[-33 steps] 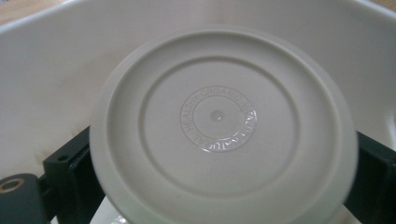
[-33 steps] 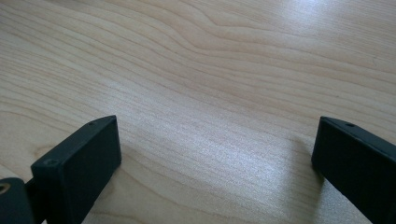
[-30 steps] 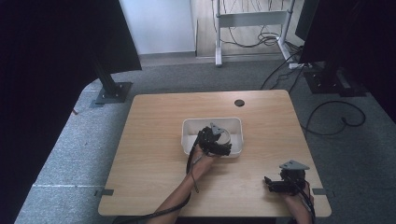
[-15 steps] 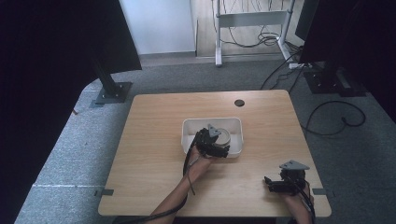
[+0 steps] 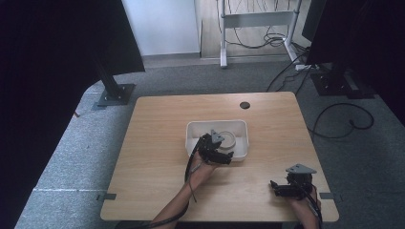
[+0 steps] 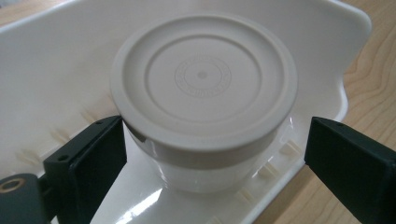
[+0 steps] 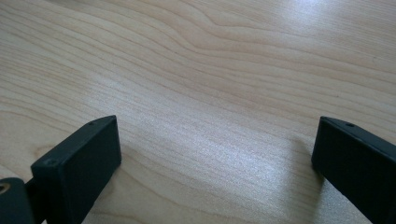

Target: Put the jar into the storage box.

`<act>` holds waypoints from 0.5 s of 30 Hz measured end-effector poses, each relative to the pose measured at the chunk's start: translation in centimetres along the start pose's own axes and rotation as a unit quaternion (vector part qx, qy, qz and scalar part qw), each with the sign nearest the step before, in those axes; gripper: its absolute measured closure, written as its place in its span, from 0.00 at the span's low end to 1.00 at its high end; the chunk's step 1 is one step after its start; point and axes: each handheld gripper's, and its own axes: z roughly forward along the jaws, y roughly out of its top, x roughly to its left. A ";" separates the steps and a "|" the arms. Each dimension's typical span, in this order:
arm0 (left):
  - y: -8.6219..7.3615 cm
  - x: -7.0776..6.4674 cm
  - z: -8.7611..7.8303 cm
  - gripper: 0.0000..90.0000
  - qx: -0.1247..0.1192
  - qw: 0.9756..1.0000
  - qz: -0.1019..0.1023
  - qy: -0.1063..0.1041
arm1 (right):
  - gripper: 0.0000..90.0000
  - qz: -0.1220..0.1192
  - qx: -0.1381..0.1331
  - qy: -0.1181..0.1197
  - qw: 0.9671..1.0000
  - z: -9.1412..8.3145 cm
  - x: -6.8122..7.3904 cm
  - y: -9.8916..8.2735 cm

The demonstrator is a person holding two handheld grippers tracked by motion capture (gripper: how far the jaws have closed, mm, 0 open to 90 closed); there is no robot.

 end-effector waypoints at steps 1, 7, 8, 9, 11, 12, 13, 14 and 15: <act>-0.1 0.0 0.0 0.06 0.000 1.000 0.000 -0.001 | 0.01 0.000 0.000 0.000 1.000 0.0 0.0 0.0; -0.5 -0.2 -0.5 0.06 0.000 1.000 0.003 -0.008 | 0.01 0.000 0.000 0.000 1.000 0.0 0.0 0.0; -0.5 -0.2 -0.6 0.06 -0.002 1.000 0.004 -0.009 | 0.01 0.000 0.000 0.000 1.000 0.0 0.0 0.0; -0.6 -0.3 -0.7 0.06 -0.003 1.000 0.005 -0.009 | 0.01 0.000 0.000 0.000 1.000 0.0 0.0 0.0; -0.7 -0.3 -1.0 0.06 -0.006 1.000 0.008 -0.015 | 0.01 0.000 0.000 0.000 1.000 0.0 0.0 0.0; -0.7 -0.3 -1.0 0.07 -0.006 1.000 0.008 -0.015 | 0.01 0.000 0.000 0.000 1.000 0.0 0.0 0.0; -0.8 -0.3 -1.2 0.07 -0.007 1.000 0.008 -0.015 | 0.01 0.000 0.000 0.000 1.000 0.0 0.0 0.0; -0.8 -0.3 -1.2 0.07 -0.007 1.000 0.008 -0.015 | 0.01 0.000 0.000 0.000 1.000 0.0 0.0 0.0; -0.9 -0.3 -1.4 0.07 -0.008 1.000 0.010 -0.016 | 0.01 0.000 0.000 0.000 1.000 0.0 0.0 0.0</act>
